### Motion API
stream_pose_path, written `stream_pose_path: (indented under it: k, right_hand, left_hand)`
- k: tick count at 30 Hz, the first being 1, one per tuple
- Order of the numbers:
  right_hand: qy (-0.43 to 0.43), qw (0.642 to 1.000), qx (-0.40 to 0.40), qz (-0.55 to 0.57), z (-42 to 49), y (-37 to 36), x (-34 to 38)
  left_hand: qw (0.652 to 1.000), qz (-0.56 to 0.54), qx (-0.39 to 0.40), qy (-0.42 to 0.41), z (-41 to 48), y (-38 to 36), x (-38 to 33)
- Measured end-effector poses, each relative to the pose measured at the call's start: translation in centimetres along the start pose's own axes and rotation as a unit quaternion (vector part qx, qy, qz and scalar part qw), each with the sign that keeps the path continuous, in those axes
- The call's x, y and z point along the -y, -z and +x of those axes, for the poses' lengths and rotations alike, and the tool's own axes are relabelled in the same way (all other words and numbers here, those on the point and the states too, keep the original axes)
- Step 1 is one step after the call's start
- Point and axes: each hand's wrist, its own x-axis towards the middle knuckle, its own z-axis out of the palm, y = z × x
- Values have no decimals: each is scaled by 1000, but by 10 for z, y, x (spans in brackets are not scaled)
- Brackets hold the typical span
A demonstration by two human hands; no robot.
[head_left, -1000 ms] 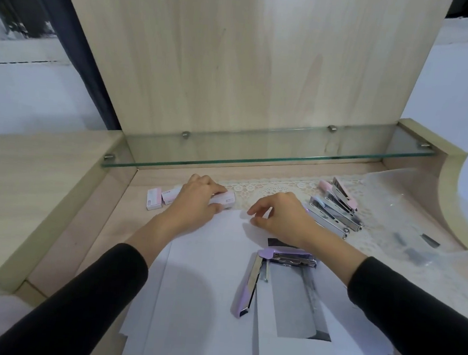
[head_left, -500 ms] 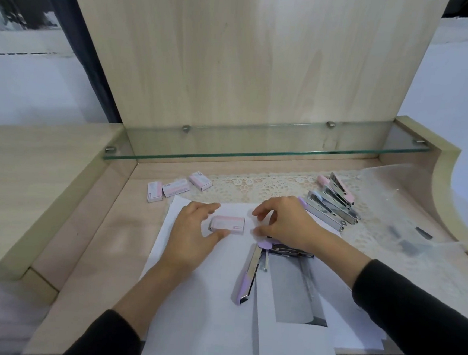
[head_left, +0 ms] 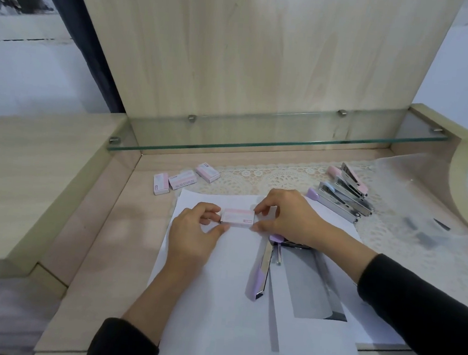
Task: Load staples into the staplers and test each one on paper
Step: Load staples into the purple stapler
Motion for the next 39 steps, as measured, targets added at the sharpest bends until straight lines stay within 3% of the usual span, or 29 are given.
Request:
stream_pose_path:
  k: [15, 20, 26, 34, 39]
  right_hand:
    - [24, 999, 17, -36, 2, -2, 4]
    - [34, 999, 22, -23, 6, -5, 8]
    - [31, 999, 27, -1, 9, -9, 10]
    - [20, 998, 26, 54, 6, -1, 3]
    - [7, 999, 17, 29, 9, -5, 3]
  left_hand:
    - [998, -40, 51, -19, 1, 1, 0]
    - [996, 65, 19, -53, 3, -3, 5]
    - [982, 142, 67, -108, 7, -5, 9]
    - [990, 90, 54, -93, 8, -4, 10]
    - [990, 89, 54, -95, 7, -3, 8]
